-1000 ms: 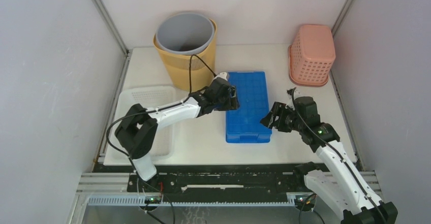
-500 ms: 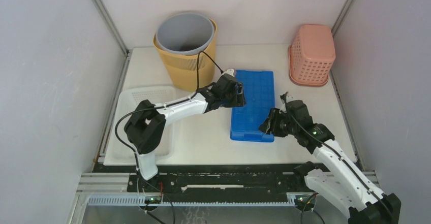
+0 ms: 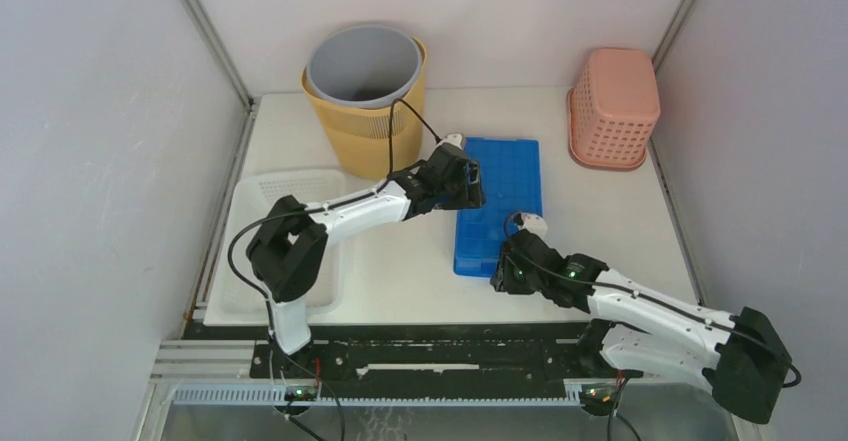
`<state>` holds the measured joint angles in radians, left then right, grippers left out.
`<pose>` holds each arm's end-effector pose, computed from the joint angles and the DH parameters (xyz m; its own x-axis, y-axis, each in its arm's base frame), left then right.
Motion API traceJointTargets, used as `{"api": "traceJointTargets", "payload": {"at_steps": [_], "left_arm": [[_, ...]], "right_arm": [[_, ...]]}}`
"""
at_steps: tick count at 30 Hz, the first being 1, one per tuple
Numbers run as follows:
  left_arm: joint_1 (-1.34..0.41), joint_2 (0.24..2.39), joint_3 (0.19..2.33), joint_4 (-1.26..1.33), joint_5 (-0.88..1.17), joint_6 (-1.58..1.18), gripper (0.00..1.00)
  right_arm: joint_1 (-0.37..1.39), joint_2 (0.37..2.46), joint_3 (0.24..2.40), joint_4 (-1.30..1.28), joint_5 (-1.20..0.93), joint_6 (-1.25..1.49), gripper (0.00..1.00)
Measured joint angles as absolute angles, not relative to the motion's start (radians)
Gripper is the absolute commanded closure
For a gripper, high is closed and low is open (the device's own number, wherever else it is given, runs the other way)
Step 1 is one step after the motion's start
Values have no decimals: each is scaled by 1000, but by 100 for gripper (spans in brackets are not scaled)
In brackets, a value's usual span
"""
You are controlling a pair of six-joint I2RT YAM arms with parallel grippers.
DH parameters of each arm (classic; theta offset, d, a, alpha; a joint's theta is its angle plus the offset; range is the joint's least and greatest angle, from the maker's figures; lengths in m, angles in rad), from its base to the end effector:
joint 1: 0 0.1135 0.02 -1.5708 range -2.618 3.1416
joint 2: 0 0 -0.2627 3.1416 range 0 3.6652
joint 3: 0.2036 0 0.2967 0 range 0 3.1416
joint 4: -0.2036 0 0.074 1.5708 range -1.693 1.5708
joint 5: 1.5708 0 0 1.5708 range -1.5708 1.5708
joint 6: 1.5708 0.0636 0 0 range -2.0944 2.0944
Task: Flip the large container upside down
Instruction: Move the container to the center of the board.
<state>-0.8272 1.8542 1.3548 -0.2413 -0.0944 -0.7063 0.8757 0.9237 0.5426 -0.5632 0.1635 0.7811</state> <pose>0.3284 -0.3482 0.1866 -0.7925 -0.0928 -0.6027 0.2252 0.8740 -0.4306 0.1577 0.1730 0.1599 -0.8589 0.0547 -0.5092 -0.1294 0.9388 0.3192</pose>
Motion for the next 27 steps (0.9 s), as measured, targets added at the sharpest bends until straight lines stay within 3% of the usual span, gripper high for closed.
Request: {"api": "traceJointTargets", "payload": {"at_steps": [8,27], "left_arm": [[-827,1879,1400,-265,-98,-700,29],[-821,1953,1522,-276,-97,-687,27]], "right_arm": [[870,1010,535,-491,254,814,56],[667,1030,535,-435,190,746,56]]}}
